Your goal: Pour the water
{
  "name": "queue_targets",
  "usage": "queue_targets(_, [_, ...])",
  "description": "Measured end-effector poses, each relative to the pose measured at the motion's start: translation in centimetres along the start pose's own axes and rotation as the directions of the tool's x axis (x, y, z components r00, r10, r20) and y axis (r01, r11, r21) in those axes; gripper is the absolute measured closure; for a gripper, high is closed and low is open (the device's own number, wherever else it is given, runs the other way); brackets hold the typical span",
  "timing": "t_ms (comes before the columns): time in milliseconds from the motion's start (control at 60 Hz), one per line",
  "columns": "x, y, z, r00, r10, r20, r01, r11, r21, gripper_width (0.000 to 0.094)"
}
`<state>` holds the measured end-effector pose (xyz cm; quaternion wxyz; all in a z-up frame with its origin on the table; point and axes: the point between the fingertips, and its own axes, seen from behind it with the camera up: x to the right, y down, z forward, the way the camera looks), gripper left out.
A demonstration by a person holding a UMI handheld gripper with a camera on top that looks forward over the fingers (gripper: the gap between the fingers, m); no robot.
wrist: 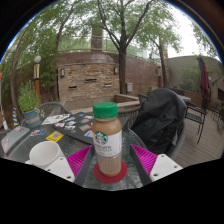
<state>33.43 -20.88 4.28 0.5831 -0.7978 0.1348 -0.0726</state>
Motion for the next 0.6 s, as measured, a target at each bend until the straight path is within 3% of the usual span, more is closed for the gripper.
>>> queue_targets(33, [-0.9,0.2,-1.1,1.0,0.017,0.007,-0.017,1.0,-0.006,0.0078])
queue_targets(183, [-1.2,-0.6,-6.1,1.0,0.023,-0.01,-0.023,1.0,-0.005,0.0107])
queue_targets(367, [-3.7,-2.6,-17.0,0.998,-0.043,-0.042,0.044,0.999,0.031,0.0108])
queue_targets(600, [-8.0,-2.6,-29.4,1.0,-0.013,0.021,0.012,0.999,0.038,0.0104])
